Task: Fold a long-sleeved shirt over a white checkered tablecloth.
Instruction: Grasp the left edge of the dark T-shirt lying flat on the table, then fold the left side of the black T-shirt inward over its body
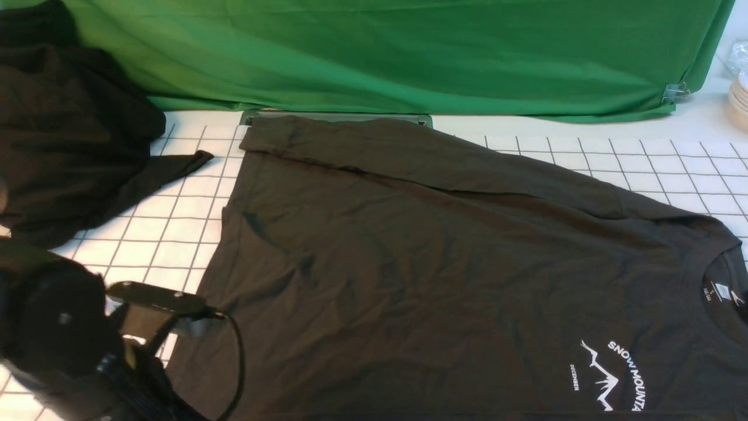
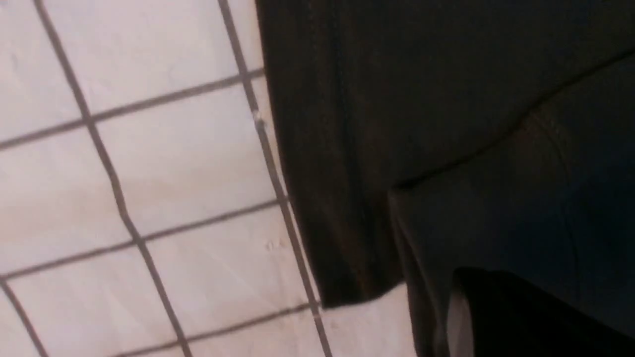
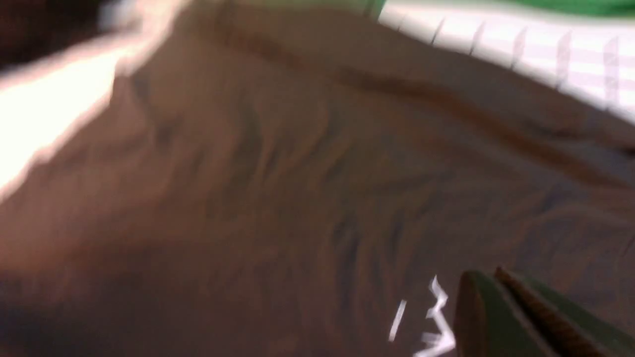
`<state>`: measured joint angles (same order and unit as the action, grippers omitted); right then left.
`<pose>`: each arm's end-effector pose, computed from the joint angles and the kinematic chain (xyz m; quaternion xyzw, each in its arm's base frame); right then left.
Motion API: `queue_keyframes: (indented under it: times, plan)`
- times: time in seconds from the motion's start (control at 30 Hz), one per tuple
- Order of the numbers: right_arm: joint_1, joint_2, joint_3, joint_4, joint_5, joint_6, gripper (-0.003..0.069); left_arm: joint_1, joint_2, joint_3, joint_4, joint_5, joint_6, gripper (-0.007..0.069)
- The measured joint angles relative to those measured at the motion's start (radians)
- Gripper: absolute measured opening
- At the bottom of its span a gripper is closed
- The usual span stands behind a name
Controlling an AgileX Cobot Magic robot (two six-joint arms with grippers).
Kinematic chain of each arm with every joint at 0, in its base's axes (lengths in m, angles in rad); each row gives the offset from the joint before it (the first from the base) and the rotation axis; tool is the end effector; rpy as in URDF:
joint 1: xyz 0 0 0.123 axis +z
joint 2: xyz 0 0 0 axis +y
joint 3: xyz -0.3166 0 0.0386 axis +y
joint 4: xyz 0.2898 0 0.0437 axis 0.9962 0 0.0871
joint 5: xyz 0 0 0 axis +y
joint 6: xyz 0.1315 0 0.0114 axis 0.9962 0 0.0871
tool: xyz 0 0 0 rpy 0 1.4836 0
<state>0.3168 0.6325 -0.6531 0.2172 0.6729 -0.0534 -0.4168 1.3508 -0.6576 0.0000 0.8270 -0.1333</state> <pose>0.1537 0.0690 0.3221 -0.1193 0.8638 0.1621 0.4618 0.2171 -0.0961 0.1581 0.1409 0.9876 -0.0187 0.0663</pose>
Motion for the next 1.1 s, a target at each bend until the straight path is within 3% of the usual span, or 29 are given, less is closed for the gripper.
queue_keyframes:
  times: [0.1, 0.27, 0.3, 0.37, 0.47, 0.53, 0.63, 0.73, 0.8, 0.87, 1.1]
  plan:
    - [0.03, 0.101, -0.03, 0.001, 0.041, -0.026, 0.0009, -0.001, 0.04, 0.002, 0.017, -0.076, -0.021, 0.0109]
    - [0.041, 0.147, -0.031, 0.003, 0.042, -0.038, 0.0009, -0.001, 0.099, 0.005, 0.028, -0.142, -0.031, 0.0339]
    - [0.041, 0.148, -0.031, 0.003, 0.041, -0.039, 0.0009, -0.001, 0.099, 0.005, 0.028, -0.143, -0.031, 0.0348]
    - [0.041, 0.148, -0.031, 0.003, 0.026, -0.04, 0.0009, -0.001, 0.135, 0.005, 0.031, -0.147, -0.035, 0.0435]
    - [0.041, 0.148, -0.031, 0.003, 0.02, -0.04, 0.0009, -0.001, 0.157, 0.0, 0.024, -0.141, -0.033, 0.0456]
    - [0.041, 0.148, -0.031, 0.003, 0.02, -0.041, 0.0009, -0.001, 0.159, -0.003, 0.016, -0.139, -0.025, 0.0444]
    - [0.041, 0.148, -0.031, 0.003, 0.02, -0.044, 0.0008, -0.001, 0.16, -0.006, -0.006, -0.131, -0.002, 0.0347]
    - [0.041, 0.148, -0.031, 0.003, 0.02, -0.047, 0.0008, -0.001, 0.157, -0.022, -0.017, -0.047, 0.01, 0.011]
    - [0.041, 0.148, -0.031, 0.003, 0.019, -0.047, 0.0008, -0.001, 0.149, -0.027, -0.015, -0.005, 0.019, 0.0052]
    - [0.041, 0.148, -0.031, 0.003, 0.016, -0.048, 0.0008, -0.001, 0.121, -0.043, -0.026, 0.044, 0.041, 0.0019]
    - [0.041, 0.148, -0.031, 0.003, -0.008, -0.051, 0.001, -0.001, 0.01, -0.172, -0.064, 0.141, 0.086, 0.0014]
